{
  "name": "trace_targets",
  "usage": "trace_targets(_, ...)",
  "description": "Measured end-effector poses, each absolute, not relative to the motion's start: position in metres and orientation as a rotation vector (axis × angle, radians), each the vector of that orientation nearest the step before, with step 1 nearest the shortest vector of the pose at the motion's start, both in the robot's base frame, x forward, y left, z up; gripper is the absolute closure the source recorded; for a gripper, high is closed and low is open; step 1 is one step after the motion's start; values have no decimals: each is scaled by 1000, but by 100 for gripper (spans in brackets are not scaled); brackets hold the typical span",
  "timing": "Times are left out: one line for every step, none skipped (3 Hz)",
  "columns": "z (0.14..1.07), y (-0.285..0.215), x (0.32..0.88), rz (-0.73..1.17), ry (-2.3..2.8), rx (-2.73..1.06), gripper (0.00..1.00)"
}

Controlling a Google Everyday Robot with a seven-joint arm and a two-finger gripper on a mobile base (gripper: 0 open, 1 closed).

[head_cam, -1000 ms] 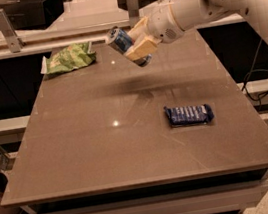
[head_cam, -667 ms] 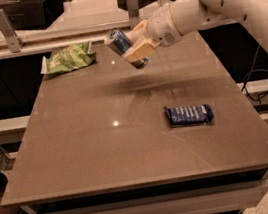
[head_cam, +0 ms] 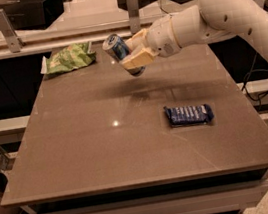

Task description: Place redbull can upright

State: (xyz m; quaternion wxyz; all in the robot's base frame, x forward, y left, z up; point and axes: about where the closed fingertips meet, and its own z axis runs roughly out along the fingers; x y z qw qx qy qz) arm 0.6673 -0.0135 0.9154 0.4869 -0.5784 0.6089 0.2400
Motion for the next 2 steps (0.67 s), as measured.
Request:
trace_targets(914, -7, 654, 600, 1458, -1384, 100)
trace_targets(913, -2, 644, 623, 1442, -1366, 100)
